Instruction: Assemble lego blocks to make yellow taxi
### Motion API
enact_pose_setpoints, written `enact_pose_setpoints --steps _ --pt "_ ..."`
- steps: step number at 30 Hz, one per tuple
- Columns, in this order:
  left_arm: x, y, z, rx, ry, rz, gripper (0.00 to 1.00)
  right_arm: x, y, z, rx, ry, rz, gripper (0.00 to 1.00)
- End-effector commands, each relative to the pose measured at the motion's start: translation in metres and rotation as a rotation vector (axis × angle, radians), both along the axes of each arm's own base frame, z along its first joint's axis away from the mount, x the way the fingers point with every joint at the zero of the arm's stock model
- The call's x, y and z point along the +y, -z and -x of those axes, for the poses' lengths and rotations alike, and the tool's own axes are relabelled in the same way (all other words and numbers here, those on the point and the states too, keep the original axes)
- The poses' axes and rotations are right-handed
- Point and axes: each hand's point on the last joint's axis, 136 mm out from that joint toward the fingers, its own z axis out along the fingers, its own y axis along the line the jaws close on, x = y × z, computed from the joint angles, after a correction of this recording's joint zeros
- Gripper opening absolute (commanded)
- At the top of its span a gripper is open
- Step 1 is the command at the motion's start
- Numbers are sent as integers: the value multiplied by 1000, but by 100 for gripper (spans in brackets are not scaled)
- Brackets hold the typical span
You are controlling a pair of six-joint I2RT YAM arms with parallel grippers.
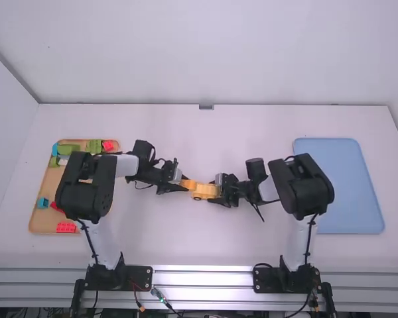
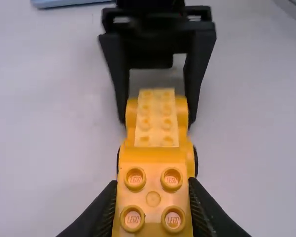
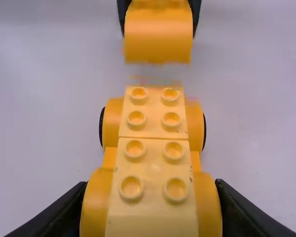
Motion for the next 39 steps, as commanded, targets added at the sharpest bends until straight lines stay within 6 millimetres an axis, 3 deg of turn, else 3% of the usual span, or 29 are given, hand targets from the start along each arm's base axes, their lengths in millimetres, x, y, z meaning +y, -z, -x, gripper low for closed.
enact_pose_setpoints --steps 1,12,28,39 --pt "-18 -13 6 -10 49 46 9 0 13 7 25 2 46 52" --pt "-52 -1 2 137 -24 -55 4 1 13 5 33 1 53 51" --pt "-46 12 8 207 -62 -130 2 -1 18 1 25 22 83 51" --pt "-47 25 23 224 -101 -56 2 -1 18 1 30 26 83 51"
